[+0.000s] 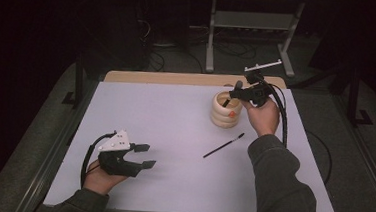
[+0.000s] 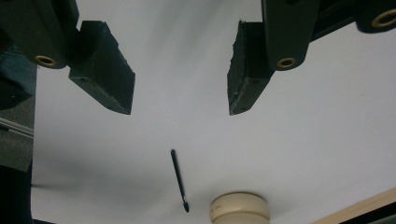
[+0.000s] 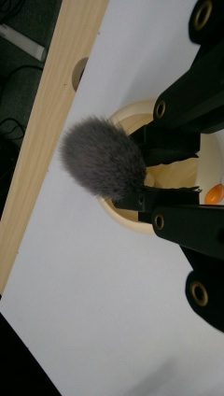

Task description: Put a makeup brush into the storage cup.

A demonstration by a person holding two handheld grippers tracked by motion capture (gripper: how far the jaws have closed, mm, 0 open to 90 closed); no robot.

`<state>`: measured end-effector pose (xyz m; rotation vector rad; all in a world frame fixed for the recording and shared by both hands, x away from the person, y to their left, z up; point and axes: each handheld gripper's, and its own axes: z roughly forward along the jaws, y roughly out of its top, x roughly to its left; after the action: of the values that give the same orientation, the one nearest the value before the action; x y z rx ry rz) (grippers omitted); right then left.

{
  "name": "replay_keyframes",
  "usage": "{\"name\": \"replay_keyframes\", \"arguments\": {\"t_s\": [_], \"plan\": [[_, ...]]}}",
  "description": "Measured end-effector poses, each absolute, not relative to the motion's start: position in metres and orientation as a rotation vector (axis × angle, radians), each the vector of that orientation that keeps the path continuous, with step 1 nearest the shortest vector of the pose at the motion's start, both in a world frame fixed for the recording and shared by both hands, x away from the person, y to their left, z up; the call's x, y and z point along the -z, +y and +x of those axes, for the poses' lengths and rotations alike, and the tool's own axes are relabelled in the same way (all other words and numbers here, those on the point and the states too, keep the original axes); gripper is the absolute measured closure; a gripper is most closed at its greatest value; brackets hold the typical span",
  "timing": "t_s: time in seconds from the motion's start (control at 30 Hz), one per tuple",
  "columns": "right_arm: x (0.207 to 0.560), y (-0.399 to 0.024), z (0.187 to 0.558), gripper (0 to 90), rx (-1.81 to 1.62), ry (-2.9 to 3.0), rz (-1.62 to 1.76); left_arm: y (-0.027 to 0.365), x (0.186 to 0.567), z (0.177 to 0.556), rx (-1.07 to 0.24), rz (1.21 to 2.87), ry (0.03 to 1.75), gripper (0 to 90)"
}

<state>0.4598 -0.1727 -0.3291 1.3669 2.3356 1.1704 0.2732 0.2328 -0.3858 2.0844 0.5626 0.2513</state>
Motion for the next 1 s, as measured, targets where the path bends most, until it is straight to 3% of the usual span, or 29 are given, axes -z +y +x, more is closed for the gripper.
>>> {"name": "replay_keyframes", "arguments": {"t_s": [0.4, 1.0], "plan": [[0.338, -0.178, 0.458, 75.1, -1.186, 2.336, 1.392, 0.233, 0.386, 0.274, -0.250, 2.084, 0.558, 41.3], [0.341, -0.192, 0.443, 55.4, -1.239, 2.288, 1.364, 0.231, 0.387, 0.274, -0.248, 2.080, 0.572, 40.1]]}}
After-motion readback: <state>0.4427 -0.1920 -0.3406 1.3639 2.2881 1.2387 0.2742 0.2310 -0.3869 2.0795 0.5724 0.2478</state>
